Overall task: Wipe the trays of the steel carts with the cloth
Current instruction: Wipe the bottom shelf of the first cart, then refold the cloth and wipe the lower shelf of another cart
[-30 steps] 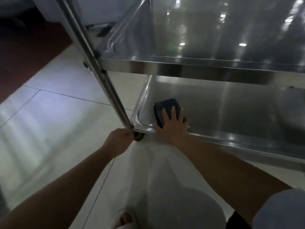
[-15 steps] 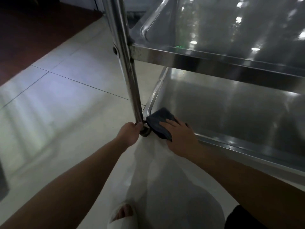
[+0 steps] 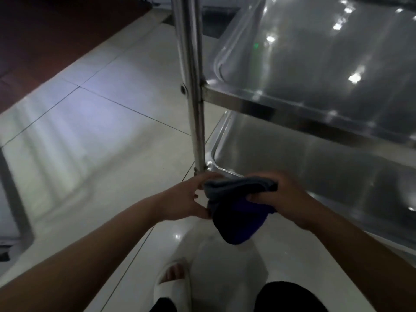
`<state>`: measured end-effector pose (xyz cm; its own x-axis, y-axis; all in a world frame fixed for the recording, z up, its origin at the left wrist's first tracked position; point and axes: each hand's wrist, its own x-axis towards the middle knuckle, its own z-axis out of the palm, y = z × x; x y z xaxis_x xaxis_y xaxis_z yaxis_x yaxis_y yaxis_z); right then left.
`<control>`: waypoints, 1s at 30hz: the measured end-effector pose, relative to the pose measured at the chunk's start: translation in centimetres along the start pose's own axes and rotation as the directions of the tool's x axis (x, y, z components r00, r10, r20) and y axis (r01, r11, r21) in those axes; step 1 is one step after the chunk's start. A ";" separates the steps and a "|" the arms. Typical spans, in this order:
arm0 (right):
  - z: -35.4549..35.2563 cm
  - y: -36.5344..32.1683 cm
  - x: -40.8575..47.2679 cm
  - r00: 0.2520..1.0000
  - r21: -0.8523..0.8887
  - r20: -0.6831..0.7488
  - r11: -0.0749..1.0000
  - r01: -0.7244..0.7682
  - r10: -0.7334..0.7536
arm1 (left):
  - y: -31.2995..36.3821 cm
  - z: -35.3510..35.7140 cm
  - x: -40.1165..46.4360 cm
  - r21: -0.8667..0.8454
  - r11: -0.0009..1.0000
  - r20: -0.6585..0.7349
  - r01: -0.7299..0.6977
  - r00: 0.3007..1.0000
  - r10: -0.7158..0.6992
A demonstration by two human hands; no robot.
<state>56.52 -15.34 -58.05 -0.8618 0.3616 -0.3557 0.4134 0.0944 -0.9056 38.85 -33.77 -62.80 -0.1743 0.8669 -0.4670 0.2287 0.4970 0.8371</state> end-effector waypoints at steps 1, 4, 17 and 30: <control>0.6 -2.0 -0.8 0.998 0.102 -0.039 0.994 -0.044 0.048 | 1.8 -0.3 -2.5 -0.034 0.999 0.001 -0.013 1.000 0.013; 2.3 -9.2 -3.4 0.984 0.323 -0.027 0.933 -0.160 0.178 | 6.9 -2.0 -10.3 -0.283 0.959 -0.078 -0.006 0.997 -0.017; 1.8 -47.4 -21.3 0.966 0.231 0.226 0.956 -0.179 0.126 | 37.0 -5.5 -39.9 -0.925 0.308 -0.339 -0.224 0.853 -0.397; -3.4 -57.6 -29.7 0.979 0.370 0.201 0.925 -0.086 0.010 | 52.7 -6.7 -48.5 -0.867 0.356 -0.473 -0.348 0.800 -0.370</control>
<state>59.34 -28.33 5.47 -0.8990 0.1683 -0.4043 0.3476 -0.2872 -0.8926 52.93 -49.88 5.91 -0.6767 0.4911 -0.5485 -0.6887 -0.1589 0.7074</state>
